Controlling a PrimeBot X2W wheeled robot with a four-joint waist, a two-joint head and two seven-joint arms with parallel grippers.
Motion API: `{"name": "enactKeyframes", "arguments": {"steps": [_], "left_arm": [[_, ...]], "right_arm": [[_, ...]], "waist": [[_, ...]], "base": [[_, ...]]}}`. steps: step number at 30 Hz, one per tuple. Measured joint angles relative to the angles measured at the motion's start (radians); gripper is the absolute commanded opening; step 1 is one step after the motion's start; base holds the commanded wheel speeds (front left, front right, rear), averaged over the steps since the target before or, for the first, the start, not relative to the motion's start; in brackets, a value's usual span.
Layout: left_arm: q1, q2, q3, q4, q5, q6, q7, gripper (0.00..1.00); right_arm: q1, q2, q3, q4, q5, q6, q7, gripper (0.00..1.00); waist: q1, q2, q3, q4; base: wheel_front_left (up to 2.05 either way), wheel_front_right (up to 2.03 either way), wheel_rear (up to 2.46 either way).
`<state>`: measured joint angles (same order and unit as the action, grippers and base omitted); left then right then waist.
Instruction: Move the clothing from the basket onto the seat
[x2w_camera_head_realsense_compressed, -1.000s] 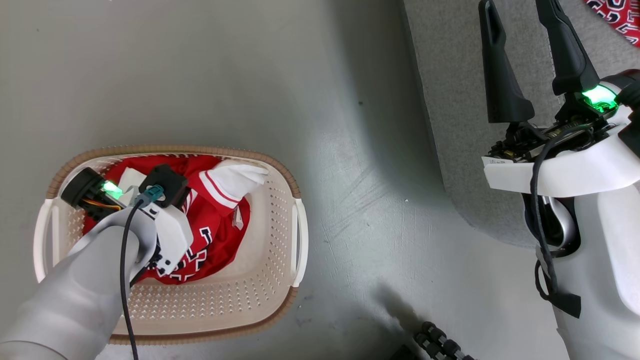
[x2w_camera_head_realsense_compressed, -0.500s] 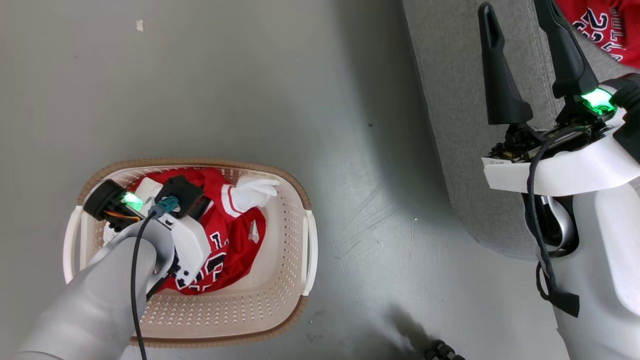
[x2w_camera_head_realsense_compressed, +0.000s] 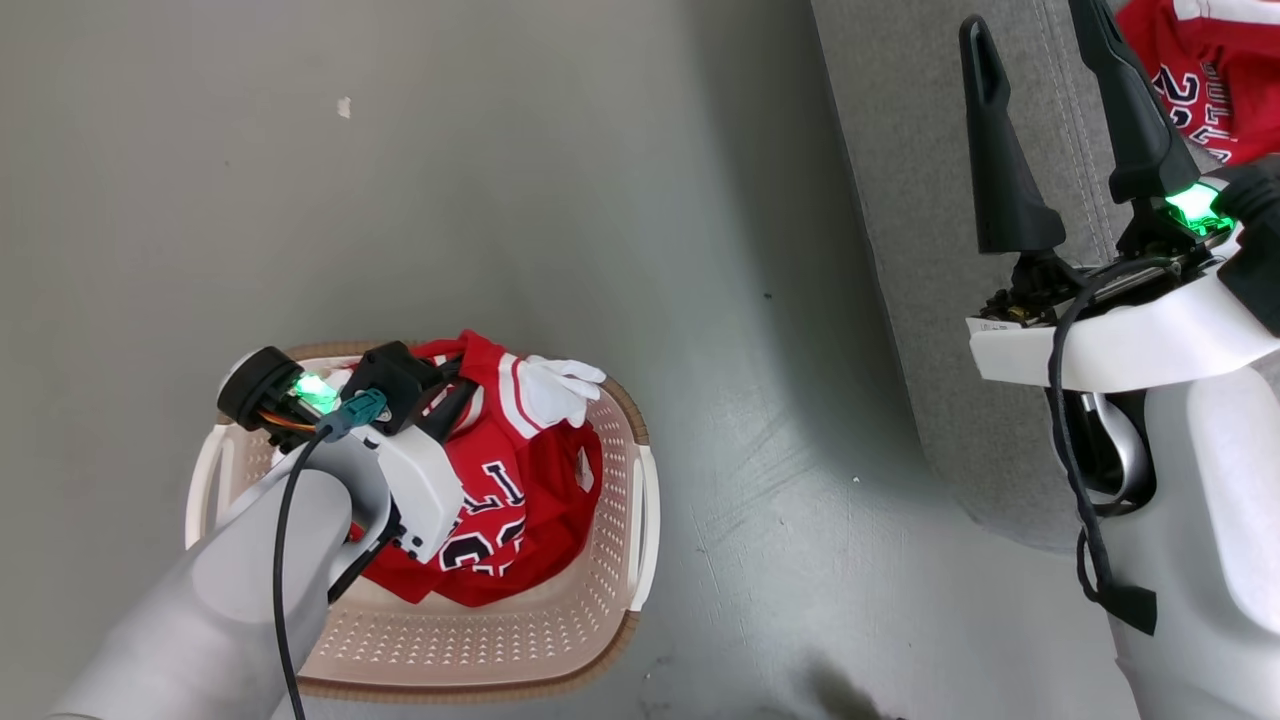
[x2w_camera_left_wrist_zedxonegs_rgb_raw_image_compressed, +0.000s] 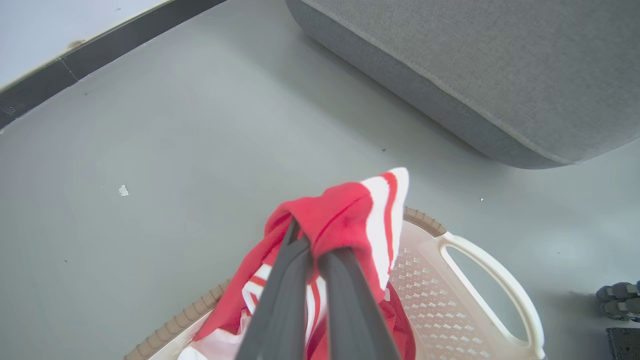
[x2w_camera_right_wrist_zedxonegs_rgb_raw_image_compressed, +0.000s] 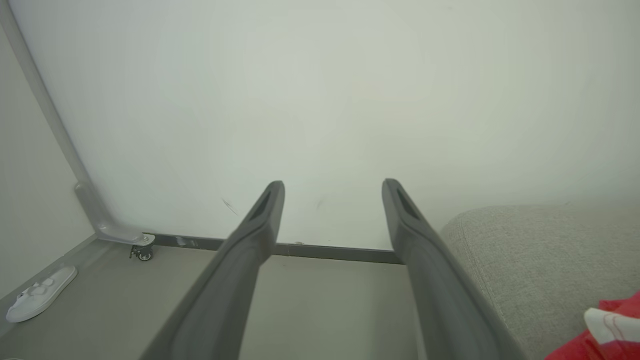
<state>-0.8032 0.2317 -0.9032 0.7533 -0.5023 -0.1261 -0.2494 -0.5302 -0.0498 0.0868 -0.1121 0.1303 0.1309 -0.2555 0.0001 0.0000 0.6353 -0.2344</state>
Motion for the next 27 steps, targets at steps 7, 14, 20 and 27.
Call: {"name": "enactKeyframes", "arguments": {"steps": [7, 14, 20, 27], "left_arm": [[0.034, 0.003, 0.026, -0.069, -0.004, 0.0, 0.0, 0.0], [0.065, 0.022, 0.053, -0.105, -0.005, 0.0, 0.0, 0.0], [0.088, 0.023, 0.088, -0.159, -0.005, 0.0, 0.0, 0.0], [0.122, 0.028, 0.123, -0.213, -0.003, 0.0, 0.0, 0.0]], "right_arm": [[0.021, 0.0, -0.002, 0.016, -0.007, 0.0, 0.0, 1.0], [0.04, 0.0, -0.006, 0.025, -0.009, 0.0, 0.0, 1.0], [0.041, 0.0, -0.007, 0.03, -0.009, 0.0, 0.0, 1.0], [0.06, 0.0, -0.008, 0.046, -0.019, 0.0, 0.0, 1.0]], "waist": [[0.0, 0.0, -0.038, 0.017], [0.0, 0.0, -0.075, 0.032], [0.0, 0.0, -0.107, 0.044], [0.0, 0.0, -0.146, 0.059]], "base": [[0.0, 0.0, 0.0], [0.0, 0.0, 0.0], [0.0, 0.0, 0.0], [0.0, 0.0, 0.0]]}}
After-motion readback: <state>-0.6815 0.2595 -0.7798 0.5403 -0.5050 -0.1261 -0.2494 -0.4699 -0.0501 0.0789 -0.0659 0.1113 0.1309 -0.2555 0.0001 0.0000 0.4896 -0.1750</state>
